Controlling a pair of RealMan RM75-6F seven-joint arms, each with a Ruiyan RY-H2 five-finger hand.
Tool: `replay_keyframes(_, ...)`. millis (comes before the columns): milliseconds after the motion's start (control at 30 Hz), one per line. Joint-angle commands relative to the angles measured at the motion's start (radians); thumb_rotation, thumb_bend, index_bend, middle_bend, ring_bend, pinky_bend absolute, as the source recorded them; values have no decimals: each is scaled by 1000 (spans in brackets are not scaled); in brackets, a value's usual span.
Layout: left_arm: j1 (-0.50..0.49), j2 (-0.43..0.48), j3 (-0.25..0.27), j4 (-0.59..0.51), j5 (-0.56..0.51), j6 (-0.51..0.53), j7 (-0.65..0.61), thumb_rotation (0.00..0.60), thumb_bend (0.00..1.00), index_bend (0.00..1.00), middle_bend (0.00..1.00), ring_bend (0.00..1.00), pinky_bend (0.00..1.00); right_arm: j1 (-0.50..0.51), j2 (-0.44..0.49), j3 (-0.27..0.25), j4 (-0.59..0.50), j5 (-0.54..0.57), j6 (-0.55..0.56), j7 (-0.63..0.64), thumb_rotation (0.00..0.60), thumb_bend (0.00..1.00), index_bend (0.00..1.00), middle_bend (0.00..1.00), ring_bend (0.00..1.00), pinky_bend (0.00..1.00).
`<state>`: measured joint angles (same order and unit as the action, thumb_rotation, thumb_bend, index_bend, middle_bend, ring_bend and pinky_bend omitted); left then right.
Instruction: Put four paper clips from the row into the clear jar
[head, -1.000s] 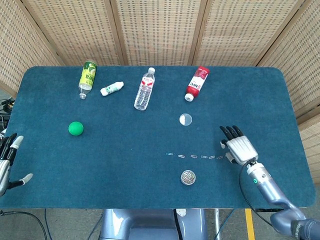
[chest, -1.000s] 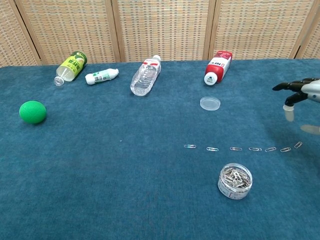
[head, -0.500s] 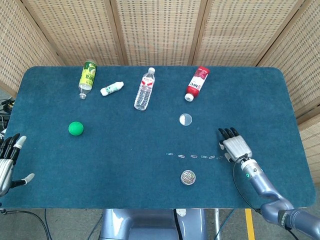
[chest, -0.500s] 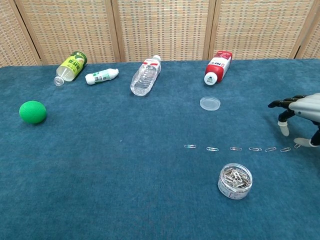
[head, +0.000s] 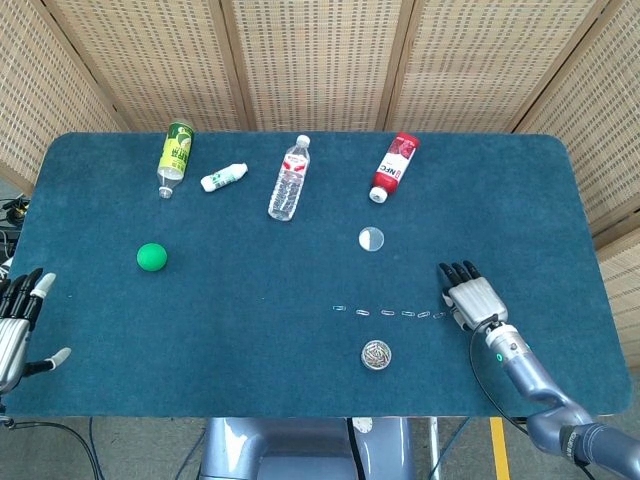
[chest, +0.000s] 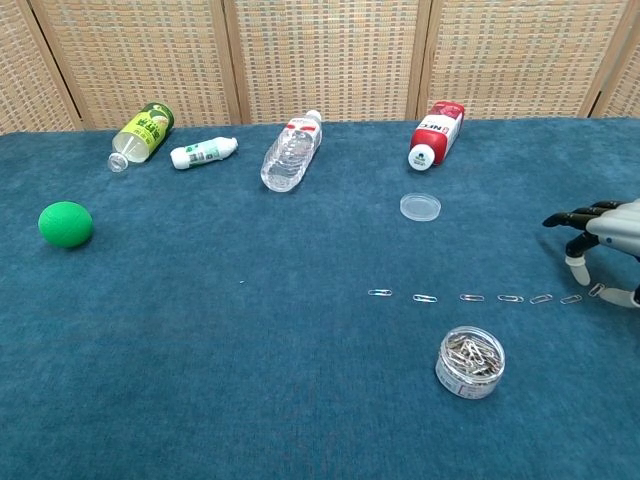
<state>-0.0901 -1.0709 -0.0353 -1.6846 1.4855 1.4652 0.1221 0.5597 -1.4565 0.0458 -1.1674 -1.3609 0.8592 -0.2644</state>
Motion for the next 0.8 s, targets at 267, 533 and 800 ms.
replay_keyframes(267,0,1,0,2,0,1,-5,600,0,0,0,0,0,-2,-30,-17,53,-18,7,33,600,389,475,0,0,0)
replay_keyframes(533,-1,0,0,4,-1,0,-6,600,0,0,0,0,0,0,-56,-22,99,-43,22,78,600,389,478,0,0,0)
replay_keyframes(800,-3,-1,0,4,-3,-5,-7,600,0,0,0,0,0,4,-80,-22,137,-51,24,104,600,388,540,8,0,0)
